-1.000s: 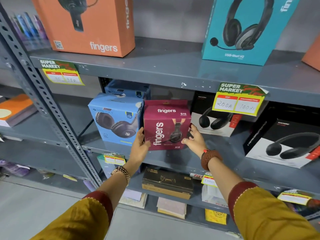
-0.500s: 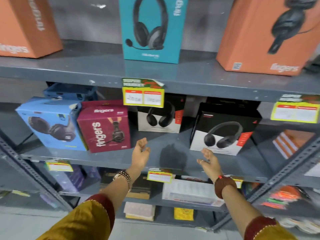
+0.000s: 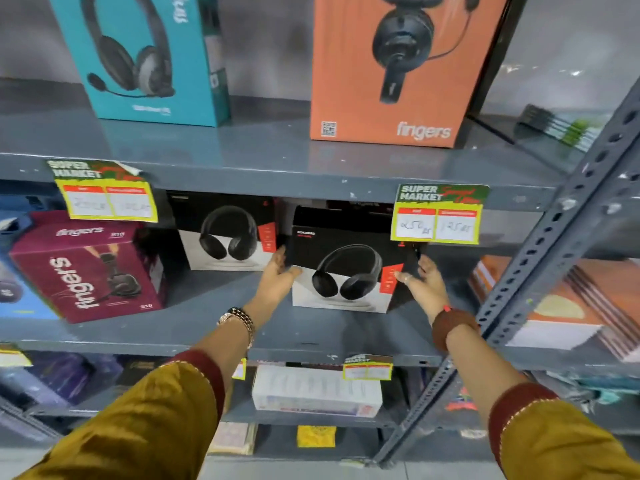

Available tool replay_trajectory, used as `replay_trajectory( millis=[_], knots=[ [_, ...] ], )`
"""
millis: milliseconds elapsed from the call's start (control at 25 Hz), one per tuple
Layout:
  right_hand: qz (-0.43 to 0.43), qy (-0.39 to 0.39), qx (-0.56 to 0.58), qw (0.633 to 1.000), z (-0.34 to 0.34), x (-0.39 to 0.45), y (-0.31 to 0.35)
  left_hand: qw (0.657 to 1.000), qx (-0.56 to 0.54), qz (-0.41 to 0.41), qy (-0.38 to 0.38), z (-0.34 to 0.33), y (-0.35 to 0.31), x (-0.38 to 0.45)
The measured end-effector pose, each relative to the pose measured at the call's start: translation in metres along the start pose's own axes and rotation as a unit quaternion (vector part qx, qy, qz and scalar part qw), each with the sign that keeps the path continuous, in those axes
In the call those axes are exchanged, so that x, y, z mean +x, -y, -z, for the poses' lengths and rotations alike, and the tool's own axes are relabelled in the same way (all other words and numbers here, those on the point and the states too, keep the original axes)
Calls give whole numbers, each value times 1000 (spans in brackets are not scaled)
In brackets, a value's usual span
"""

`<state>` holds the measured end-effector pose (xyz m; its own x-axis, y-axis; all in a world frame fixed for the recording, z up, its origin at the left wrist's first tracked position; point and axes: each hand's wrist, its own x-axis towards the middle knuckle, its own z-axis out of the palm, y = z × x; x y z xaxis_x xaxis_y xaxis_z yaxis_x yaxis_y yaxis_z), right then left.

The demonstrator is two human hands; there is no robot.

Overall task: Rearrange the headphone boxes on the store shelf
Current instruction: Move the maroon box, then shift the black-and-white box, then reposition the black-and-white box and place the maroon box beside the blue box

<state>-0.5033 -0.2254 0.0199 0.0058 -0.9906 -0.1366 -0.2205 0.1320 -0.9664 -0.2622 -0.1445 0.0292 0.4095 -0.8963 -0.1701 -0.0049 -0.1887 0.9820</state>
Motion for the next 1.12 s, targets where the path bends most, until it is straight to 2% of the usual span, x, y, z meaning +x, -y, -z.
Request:
replay_trajectory(
  millis=[200, 440, 840, 1120],
  knots=[
    [26, 45, -12, 999, -14, -1, 6, 1000, 13, -8, 1, -16, -5, -2],
    [27, 39, 7, 999, -11, -21, 3, 999, -13, -40, 12, -16, 5, -20],
    [78, 58, 10, 995, -2, -73, 8, 992, -59, -88, -67, 19, 15, -66],
    [83, 104, -7, 991, -60, -84, 15, 992, -9, -82, -91, 83, 21, -79]
  ],
)
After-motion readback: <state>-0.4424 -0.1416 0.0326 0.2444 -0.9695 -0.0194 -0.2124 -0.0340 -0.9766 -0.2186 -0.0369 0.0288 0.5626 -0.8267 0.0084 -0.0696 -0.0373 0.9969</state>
